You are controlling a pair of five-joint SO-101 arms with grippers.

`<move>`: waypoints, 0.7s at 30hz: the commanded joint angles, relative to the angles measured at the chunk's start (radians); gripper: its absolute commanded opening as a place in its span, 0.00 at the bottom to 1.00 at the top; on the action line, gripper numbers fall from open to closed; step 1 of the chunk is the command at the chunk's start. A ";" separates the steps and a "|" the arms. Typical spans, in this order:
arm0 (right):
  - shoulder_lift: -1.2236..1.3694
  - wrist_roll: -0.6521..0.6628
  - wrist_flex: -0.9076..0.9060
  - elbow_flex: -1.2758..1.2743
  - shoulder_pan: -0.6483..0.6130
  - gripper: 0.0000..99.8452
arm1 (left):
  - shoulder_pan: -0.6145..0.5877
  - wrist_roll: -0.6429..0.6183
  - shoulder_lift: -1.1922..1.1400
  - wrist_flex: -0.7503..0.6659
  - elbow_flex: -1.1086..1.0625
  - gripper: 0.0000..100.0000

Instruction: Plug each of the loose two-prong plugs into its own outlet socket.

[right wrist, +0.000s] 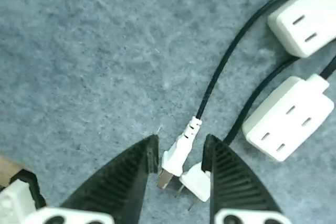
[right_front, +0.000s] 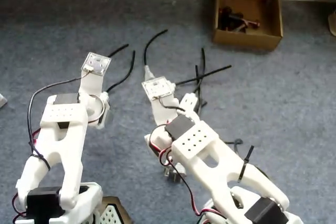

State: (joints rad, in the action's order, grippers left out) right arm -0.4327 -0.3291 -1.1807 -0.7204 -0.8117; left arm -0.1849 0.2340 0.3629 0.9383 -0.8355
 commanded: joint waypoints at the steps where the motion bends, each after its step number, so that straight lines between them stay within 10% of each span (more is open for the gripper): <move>1: -0.036 -0.126 0.010 -0.036 -0.045 0.14 | -0.015 -0.012 0.045 -0.012 0.010 0.21; 21: -0.038 -0.362 0.173 -0.170 -0.051 0.14 | -0.015 -0.012 0.045 -0.012 0.012 0.21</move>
State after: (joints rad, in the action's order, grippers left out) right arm -0.4327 -0.6452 -1.0165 -0.8922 -0.8531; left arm -0.1849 0.2340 0.3629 0.9383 -0.8355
